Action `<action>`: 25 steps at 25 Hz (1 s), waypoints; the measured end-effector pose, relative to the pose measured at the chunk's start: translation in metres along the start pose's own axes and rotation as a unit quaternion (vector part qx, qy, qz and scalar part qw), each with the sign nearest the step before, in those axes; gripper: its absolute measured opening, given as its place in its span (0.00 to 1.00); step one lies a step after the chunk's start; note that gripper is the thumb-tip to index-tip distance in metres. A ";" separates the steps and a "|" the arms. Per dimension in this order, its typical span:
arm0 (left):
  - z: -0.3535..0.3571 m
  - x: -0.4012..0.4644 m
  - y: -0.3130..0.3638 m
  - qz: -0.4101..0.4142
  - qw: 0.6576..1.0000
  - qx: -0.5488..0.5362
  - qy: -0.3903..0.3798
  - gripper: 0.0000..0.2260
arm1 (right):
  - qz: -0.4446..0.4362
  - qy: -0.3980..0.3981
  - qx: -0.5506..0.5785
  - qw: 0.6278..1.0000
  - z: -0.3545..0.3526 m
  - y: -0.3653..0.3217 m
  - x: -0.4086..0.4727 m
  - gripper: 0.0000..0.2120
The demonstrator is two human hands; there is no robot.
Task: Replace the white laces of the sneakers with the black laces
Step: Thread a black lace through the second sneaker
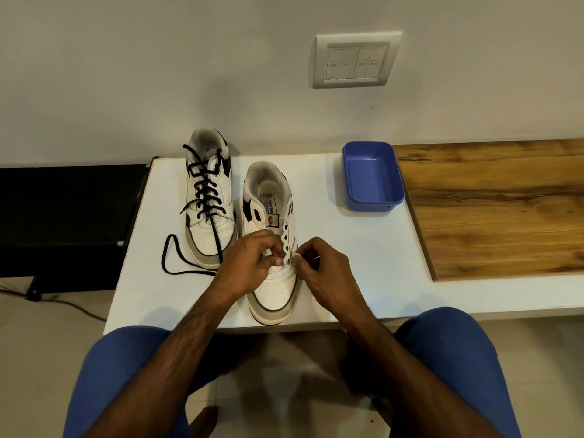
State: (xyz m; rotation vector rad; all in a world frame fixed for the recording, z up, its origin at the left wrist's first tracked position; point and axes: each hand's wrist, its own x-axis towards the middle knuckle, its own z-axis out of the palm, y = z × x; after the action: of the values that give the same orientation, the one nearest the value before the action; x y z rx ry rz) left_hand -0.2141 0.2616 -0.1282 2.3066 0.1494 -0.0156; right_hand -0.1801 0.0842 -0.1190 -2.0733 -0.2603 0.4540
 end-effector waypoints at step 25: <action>-0.004 0.001 -0.002 0.019 1.000 0.014 0.011 0.09 | -0.022 -0.014 -0.007 1.000 -0.009 0.002 0.003 0.03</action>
State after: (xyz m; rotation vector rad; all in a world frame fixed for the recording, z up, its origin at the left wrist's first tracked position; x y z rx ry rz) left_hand -0.2130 0.2662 -0.1271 2.3371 0.1176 0.0272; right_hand -0.1734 0.0775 -0.1167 -2.0718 -0.3252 0.4553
